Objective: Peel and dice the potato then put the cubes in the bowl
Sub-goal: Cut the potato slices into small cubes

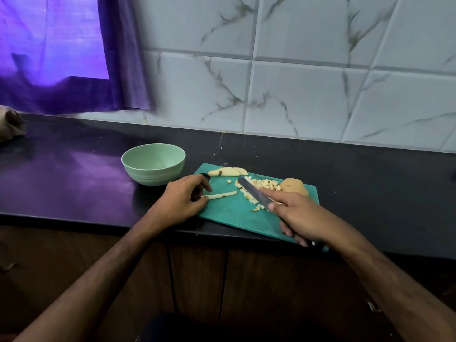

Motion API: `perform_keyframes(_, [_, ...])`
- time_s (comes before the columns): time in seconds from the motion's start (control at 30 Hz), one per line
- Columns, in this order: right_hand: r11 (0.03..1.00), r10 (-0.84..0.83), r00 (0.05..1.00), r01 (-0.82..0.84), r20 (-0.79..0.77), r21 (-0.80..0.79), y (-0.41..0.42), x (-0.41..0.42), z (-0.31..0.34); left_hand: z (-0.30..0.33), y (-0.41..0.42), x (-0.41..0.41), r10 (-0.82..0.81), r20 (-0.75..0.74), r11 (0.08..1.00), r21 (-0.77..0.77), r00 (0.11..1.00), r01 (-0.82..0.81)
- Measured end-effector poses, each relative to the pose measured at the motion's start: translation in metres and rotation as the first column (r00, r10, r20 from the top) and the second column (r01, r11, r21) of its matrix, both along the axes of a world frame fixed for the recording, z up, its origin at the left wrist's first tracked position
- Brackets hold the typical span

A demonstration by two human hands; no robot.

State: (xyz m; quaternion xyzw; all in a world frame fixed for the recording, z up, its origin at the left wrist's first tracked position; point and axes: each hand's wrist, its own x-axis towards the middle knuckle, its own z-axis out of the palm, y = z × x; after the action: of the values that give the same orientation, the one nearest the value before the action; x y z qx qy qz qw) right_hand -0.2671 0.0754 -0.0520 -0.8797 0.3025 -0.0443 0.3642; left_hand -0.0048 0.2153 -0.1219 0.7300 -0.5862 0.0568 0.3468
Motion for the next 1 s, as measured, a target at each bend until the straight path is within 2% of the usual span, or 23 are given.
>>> perform_keyframes(0.17, [0.929,0.063,0.984,-0.12,-0.168,-0.351,0.021,-0.003,-0.003,-0.001,0.0,-0.001,0.004,0.118,0.998,0.068,0.993,-0.012])
perform_keyframes(0.3, [0.866,0.059,0.97,-0.167,-0.235,-0.471,0.028,-0.001,-0.005,-0.001,0.001,0.002,-0.01,0.133,0.995,0.098,0.991,-0.003])
perform_keyframes(0.53, [0.819,0.012,0.976,-0.134,-0.216,-0.558,0.026,0.015,-0.014,0.0,0.003,0.006,-0.051,0.132,0.993,0.109,0.99,0.037])
perform_keyframes(0.73, [0.848,0.062,0.977,-0.16,-0.206,-0.505,0.029,0.005,-0.008,0.001,0.004,0.007,-0.065,0.114,0.99,0.135,0.991,0.05])
perform_keyframes(1.0, [0.848,0.047,0.979,-0.143,-0.196,-0.51,0.031,0.019,-0.01,0.003,0.006,0.005,-0.074,0.09,0.988,0.143,0.993,0.06])
